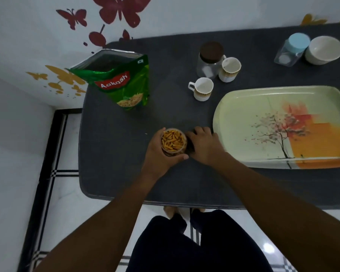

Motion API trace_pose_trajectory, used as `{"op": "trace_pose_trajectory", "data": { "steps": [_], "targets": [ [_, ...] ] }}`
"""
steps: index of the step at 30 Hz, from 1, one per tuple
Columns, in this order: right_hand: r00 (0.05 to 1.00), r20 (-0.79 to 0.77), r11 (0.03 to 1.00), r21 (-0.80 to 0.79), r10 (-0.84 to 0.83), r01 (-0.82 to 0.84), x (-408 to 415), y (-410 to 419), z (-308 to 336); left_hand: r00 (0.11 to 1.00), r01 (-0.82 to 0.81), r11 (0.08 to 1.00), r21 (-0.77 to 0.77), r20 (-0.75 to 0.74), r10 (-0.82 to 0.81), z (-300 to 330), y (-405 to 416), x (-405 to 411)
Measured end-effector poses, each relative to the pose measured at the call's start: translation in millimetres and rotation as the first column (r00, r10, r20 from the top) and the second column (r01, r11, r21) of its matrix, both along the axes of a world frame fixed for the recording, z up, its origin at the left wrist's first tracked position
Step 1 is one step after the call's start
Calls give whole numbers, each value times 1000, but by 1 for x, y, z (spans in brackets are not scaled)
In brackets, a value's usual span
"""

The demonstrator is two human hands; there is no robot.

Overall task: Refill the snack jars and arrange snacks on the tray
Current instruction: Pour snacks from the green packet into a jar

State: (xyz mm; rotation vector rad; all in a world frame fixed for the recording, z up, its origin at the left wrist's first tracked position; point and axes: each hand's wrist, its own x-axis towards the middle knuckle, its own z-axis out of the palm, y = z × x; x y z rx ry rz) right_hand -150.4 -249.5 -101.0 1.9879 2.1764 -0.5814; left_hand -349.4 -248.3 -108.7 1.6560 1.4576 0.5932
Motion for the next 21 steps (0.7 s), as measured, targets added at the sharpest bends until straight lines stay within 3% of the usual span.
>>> {"op": "trace_pose_trajectory", "data": {
  "steps": [3, 4, 6, 7, 9, 11, 13, 15, 21],
  "targets": [
    [938, -237, 967, -35, -252, 251, 2, 7, 8, 999, -46, 999, 6, 17, 46, 4, 5, 6],
    [844, -359, 913, -67, -398, 402, 3, 9, 17, 997, -69, 998, 4, 16, 69, 10, 8, 8],
    [564, -553, 742, -160, -614, 651, 4, 14, 34, 996, -89, 996, 1, 12, 89, 21, 14, 10],
    [456, -609, 687, -211, -649, 695, 2, 16, 43, 997, -83, 997, 6, 10, 83, 28, 17, 9],
    [359, -701, 705, -290, -617, 647, -3, 22, 66, 999, -47, 999, 24, 4, 47, 47, 26, 8],
    [430, -749, 821, -262, -504, 507, -9, 29, 88, 1000, 8, 999, 43, 0, -8, 62, 34, 7],
    [643, -700, 939, -121, -311, 323, -16, 38, 107, 996, 71, 995, 74, -60, -66, 77, 42, 5],
    [795, -593, 987, 5, -125, 159, -24, 46, 121, 986, 112, 990, 89, -137, -100, 92, 48, 2],
    [876, -479, 993, 120, 50, 9, -36, 56, 135, 910, 213, 976, 46, -372, -181, 117, 57, -12]
  ]
}}
